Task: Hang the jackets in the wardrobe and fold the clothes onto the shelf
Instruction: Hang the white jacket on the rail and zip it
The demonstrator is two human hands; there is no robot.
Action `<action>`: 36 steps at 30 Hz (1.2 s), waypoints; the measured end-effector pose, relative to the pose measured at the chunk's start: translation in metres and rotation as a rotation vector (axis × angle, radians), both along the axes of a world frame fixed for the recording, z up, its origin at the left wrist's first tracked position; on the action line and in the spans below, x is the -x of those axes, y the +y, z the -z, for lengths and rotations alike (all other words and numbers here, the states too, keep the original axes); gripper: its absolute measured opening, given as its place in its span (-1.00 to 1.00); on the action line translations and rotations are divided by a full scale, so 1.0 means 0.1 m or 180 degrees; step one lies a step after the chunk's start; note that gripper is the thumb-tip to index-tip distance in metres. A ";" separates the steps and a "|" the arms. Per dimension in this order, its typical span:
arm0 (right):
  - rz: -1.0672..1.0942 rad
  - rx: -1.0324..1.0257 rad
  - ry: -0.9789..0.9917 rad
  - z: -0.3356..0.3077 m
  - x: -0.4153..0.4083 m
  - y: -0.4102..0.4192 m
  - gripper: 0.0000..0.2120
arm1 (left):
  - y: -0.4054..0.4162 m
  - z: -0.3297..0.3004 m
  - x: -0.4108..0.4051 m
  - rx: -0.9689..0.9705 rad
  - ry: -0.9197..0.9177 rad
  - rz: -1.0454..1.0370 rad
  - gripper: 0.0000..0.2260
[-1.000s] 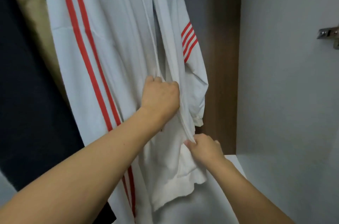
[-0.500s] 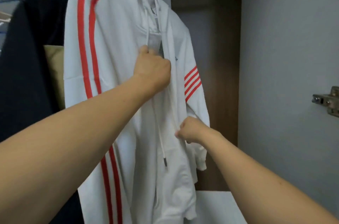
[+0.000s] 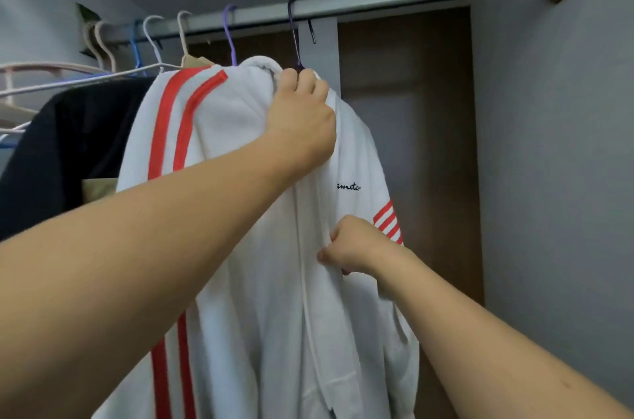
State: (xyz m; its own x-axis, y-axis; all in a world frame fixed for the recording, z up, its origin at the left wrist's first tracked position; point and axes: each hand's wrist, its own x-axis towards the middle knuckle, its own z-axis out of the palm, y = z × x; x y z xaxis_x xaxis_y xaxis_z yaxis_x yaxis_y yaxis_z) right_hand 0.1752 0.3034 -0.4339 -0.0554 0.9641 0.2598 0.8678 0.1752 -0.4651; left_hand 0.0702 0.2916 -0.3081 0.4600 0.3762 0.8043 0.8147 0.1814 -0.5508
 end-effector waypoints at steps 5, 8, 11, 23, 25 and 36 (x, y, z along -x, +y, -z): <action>0.0067 0.0721 -0.0604 -0.22 0.05 -0.02 -0.79 | 0.06 -0.10 0.02 0.0584 0.0018 0.0097 -0.76; 0.0013 0.1191 -0.1057 -0.34 0.03 -0.09 -0.69 | 0.06 -0.32 0.03 0.1157 -0.0028 -0.0024 -0.81; 0.0102 0.1371 -0.0894 -0.67 -0.06 -0.24 -0.52 | 0.01 -0.50 -0.06 0.1741 -0.0029 -0.0207 -0.70; 0.0629 0.0905 -0.0552 -2.73 -0.42 -1.63 -0.53 | -1.13 -1.78 0.02 0.3007 -0.0685 0.0517 -0.62; 0.0687 0.0991 -0.0427 -3.05 -0.43 -1.91 -0.48 | -1.36 -2.05 0.10 0.3097 -0.0984 0.0712 -0.64; 0.1012 0.0791 -0.0053 -3.72 -0.23 -3.21 -0.36 | -2.08 -2.39 0.55 0.3218 -0.0911 0.1296 -0.63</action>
